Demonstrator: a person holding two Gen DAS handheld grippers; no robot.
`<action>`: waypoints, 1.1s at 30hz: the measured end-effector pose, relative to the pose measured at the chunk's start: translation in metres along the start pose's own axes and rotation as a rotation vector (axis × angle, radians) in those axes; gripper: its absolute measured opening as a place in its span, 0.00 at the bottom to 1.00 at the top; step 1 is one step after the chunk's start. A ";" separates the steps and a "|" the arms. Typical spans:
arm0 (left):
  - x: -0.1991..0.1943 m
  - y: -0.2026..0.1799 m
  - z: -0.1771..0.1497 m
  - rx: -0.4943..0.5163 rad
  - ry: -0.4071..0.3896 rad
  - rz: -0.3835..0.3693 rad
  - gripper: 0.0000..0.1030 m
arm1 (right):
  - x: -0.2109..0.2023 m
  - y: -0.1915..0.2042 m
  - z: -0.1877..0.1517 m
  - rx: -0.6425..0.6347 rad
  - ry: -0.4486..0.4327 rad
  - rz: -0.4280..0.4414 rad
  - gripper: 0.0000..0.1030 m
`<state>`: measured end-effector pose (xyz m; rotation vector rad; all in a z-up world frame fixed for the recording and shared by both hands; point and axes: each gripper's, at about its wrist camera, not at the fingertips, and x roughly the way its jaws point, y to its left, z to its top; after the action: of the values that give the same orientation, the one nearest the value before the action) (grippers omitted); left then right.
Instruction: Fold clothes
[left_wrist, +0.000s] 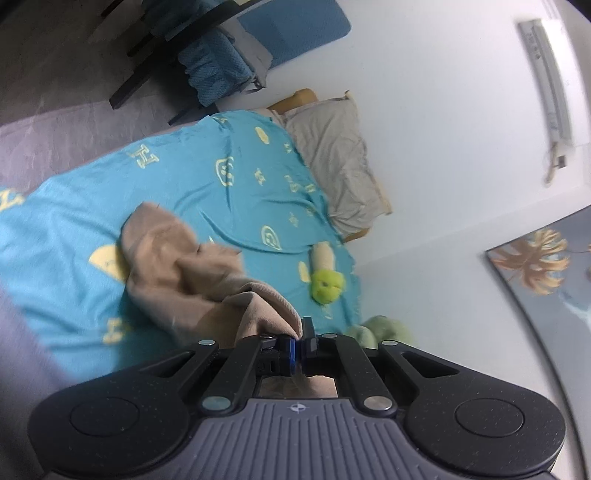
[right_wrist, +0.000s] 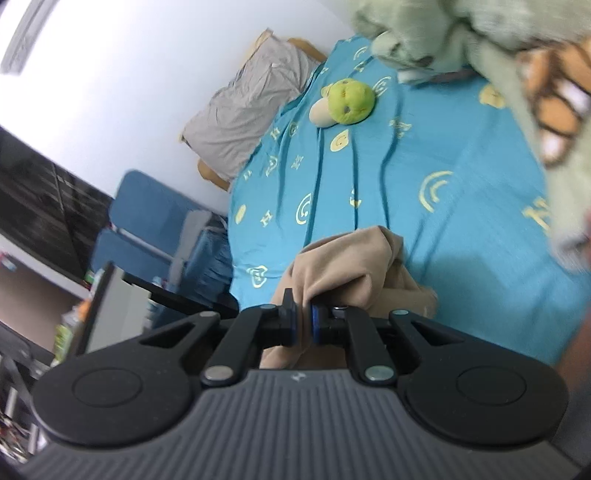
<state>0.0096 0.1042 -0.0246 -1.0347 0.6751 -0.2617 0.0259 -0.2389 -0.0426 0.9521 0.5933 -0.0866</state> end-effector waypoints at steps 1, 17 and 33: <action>0.011 -0.001 0.007 0.002 -0.001 0.020 0.03 | 0.013 0.004 0.005 -0.010 0.013 -0.010 0.11; 0.198 0.055 0.078 0.189 0.082 0.296 0.06 | 0.195 -0.018 0.032 -0.104 0.260 -0.114 0.14; 0.162 -0.007 0.039 0.678 0.027 0.246 0.94 | 0.127 0.016 0.025 -0.445 0.136 0.111 0.69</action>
<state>0.1597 0.0467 -0.0690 -0.2981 0.6637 -0.2632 0.1481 -0.2259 -0.0852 0.5584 0.6500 0.2042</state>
